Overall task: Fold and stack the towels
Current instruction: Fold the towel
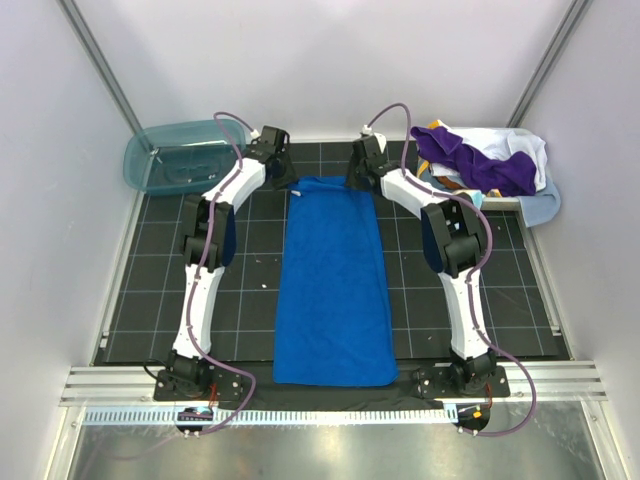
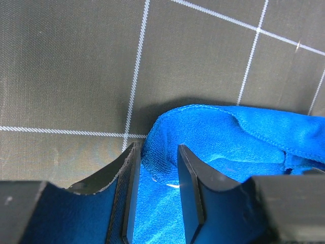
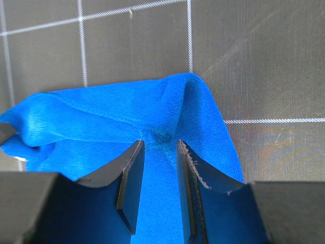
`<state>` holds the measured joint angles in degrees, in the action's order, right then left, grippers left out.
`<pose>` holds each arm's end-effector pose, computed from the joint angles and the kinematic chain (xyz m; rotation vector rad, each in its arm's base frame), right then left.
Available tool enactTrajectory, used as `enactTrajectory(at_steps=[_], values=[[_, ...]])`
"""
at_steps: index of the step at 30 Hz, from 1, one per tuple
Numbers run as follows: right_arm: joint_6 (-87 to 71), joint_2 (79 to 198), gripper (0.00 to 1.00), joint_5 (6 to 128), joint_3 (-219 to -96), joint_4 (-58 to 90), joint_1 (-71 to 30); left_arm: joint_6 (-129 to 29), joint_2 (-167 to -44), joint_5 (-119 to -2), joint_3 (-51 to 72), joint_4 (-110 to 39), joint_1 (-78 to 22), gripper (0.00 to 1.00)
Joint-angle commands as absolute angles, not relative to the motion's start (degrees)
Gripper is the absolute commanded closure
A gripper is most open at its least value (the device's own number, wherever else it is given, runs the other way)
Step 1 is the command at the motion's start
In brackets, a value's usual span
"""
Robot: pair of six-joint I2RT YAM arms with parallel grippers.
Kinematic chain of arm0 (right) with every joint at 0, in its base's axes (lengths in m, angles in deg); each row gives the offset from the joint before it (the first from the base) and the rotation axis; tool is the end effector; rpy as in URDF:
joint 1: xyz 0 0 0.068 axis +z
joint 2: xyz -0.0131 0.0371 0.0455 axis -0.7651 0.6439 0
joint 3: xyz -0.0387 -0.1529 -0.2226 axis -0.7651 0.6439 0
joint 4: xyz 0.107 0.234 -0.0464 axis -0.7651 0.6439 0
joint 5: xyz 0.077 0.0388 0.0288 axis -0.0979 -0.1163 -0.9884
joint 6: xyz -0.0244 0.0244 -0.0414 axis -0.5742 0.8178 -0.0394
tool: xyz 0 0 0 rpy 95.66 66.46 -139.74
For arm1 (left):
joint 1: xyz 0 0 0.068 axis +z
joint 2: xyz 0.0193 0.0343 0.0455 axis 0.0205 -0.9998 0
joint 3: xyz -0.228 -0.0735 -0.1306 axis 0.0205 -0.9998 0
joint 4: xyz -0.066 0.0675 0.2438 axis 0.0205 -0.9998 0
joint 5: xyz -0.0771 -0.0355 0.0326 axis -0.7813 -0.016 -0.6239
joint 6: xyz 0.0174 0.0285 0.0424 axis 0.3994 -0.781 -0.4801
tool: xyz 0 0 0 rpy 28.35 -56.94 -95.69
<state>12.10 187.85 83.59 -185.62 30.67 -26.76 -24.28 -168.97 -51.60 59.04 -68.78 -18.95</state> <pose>0.4788 0.1989 0.1861 0.1567 2.2986 0.2820 0.5160 -0.1651 0.1790 -0.4317 2.4525 -0.4101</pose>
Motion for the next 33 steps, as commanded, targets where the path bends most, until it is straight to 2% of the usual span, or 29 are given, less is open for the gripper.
enactTrajectory(at_steps=[1, 19, 31, 33], values=[[12.4, 188.7, 0.61, 84.6, -187.9, 29.4, -26.4, -23.4, -167.7, -53.3, 59.0, -66.2, -19.0, 0.62], [12.5, 191.5, 0.62, 86.0, -192.1, 29.3, -26.5, -23.7, -166.5, -53.1, 57.6, -65.2, -18.9, 0.71], [12.3, 192.5, 0.62, 86.2, -194.1, 30.1, -26.5, -24.6, -166.5, -52.5, 58.3, -65.4, -19.0, 0.86], [11.8, 192.5, 0.65, 86.4, -194.3, 30.1, -26.5, -25.3, -166.4, -51.1, 58.3, -65.4, -19.0, 0.87]])
